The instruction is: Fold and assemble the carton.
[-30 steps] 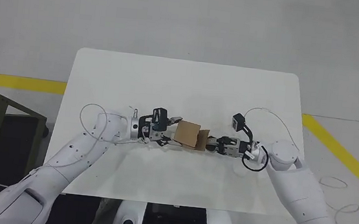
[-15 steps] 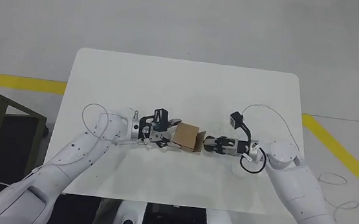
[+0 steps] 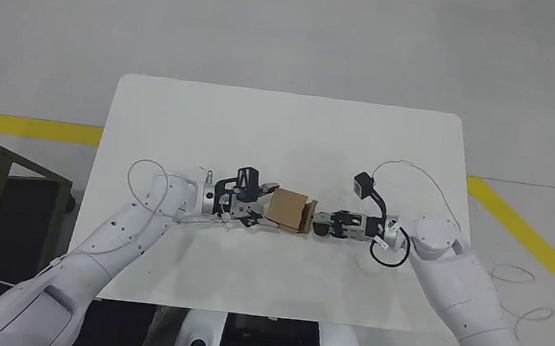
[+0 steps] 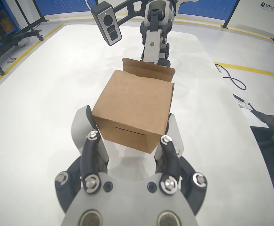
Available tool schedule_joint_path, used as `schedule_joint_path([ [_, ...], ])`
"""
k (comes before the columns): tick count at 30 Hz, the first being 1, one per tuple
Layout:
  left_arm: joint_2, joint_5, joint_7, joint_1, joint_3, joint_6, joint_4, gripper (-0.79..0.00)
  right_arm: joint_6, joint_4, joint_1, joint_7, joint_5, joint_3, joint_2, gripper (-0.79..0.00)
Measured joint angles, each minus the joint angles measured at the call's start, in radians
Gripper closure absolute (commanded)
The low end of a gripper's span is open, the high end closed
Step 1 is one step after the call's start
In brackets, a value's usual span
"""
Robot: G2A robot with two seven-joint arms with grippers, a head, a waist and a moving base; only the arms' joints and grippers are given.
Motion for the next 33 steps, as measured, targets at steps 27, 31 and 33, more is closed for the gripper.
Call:
schedule_joint_path([
  [27, 0.000, -0.002, 0.000, 0.004, -0.005, -0.006, 0.001, -0.536, 0.043, -0.005, 0.021, -0.038, -0.041, -0.027, -0.005, -0.142],
  [31, 0.000, -0.002, 0.002, 0.004, -0.007, -0.006, 0.001, -0.539, 0.049, -0.007, 0.026, -0.043, -0.049, -0.031, -0.005, -0.135],
  [33, 0.001, -0.001, 0.002, 0.005, -0.008, -0.006, -0.001, -0.536, 0.051, -0.009, 0.027, -0.044, -0.050, -0.033, -0.006, -0.135],
])
